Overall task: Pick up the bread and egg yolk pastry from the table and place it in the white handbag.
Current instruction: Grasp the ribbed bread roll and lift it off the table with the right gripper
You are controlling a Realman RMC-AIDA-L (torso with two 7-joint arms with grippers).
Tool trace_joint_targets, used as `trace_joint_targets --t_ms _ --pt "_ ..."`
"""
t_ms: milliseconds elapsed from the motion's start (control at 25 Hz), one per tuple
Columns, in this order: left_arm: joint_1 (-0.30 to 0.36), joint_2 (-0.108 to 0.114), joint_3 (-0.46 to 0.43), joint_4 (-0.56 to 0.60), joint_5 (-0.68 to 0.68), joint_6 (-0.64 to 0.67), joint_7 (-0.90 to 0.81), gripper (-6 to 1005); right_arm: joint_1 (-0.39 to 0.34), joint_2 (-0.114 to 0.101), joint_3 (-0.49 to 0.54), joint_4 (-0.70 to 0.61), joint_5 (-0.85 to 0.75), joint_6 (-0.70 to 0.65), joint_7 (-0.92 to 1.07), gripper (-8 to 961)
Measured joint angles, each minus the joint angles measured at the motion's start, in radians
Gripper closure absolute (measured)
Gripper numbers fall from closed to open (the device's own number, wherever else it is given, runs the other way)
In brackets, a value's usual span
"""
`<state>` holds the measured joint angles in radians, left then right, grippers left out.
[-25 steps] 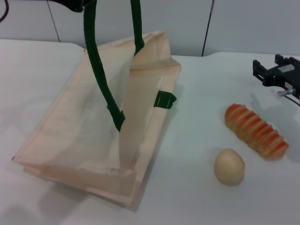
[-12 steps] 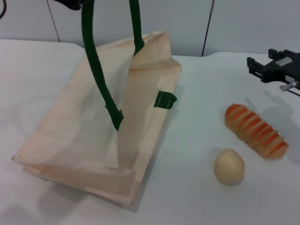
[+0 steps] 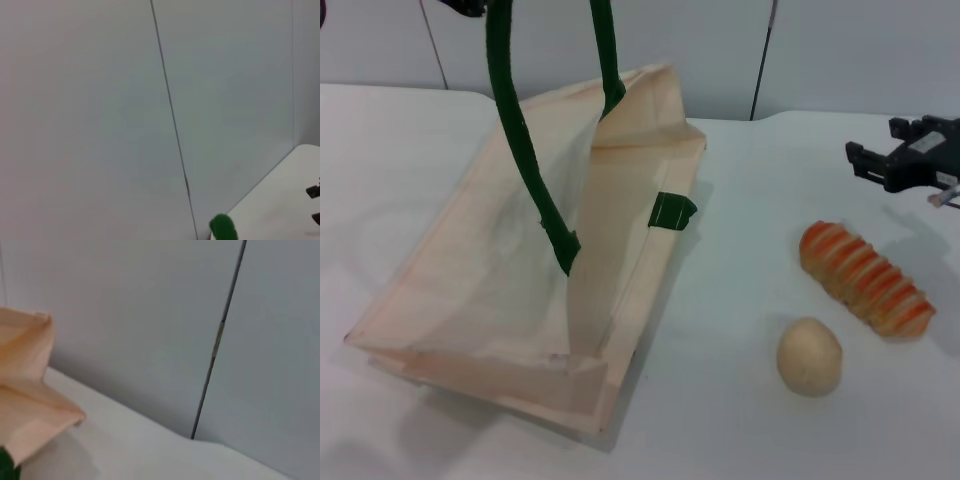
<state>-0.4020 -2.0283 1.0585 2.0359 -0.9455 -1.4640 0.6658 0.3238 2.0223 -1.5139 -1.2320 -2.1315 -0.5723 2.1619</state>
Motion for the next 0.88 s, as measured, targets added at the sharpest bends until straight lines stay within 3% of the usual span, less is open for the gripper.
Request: trace_joint_targets --t_ms 520,880 --pt "-0.001 0.000 0.000 -0.002 0.001 -0.001 0.011 878 0.005 0.002 0.092 -0.057 -0.117 -0.224 0.005 323" --pt "-0.001 0.000 0.000 -0.002 0.001 -0.001 0.017 878 0.008 0.003 0.100 -0.126 -0.209 -0.349 0.037 317"
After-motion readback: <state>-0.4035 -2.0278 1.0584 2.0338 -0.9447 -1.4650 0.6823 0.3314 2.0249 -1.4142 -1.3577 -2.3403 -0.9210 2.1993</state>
